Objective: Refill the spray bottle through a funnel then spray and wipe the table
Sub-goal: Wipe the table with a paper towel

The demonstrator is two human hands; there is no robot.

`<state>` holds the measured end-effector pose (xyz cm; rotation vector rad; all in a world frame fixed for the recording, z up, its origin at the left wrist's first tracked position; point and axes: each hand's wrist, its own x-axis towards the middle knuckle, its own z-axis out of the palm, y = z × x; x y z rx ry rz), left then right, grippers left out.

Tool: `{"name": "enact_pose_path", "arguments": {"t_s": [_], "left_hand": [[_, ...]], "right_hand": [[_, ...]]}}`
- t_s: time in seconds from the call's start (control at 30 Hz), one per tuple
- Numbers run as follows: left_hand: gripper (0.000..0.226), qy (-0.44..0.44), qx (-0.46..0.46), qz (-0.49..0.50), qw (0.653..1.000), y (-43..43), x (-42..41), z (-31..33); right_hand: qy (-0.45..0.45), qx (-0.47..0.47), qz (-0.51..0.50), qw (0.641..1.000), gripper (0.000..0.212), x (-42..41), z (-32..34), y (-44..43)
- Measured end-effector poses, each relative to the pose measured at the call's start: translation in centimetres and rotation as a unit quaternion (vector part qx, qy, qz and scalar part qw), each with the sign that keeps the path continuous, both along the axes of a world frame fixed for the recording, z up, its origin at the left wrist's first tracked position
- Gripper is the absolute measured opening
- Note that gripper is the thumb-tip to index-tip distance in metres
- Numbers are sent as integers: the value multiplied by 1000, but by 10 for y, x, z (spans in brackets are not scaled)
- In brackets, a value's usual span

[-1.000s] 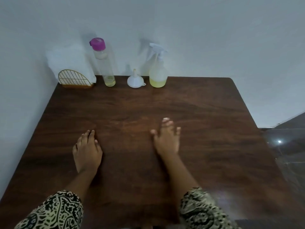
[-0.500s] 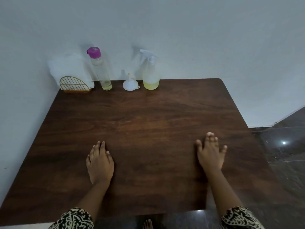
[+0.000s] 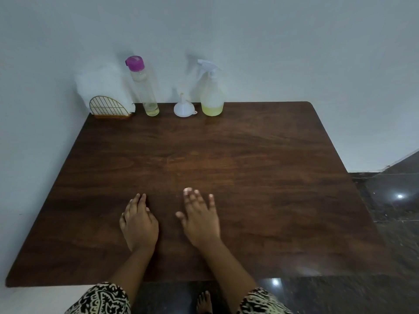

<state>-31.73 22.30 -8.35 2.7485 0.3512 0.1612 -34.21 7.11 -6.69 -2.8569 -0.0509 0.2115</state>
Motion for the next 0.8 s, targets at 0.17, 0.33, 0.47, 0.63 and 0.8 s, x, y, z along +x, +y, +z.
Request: {"name": "enact_pose_path", "arguments": {"t_s": [0.17, 0.33, 0.47, 0.63, 0.8], "left_hand": [[44, 6, 8, -6, 1000, -3, -1, 2], [44, 4, 25, -32, 999, -4, -7, 1], [43, 5, 31, -37, 999, -13, -26, 1], [43, 16, 36, -63, 997, -32, -53, 1], [45, 38, 26, -41, 998, -51, -71, 5]], "right_hand": [[-3, -20, -239, 971, 78, -29, -11, -78], [-10, -13, -96, 995, 71, -44, -8, -5], [7, 23, -65, 998, 67, -73, -6, -7], [20, -17, -238, 971, 70, -93, -11, -137], [25, -21, -343, 939, 71, -110, -4, -174]]}}
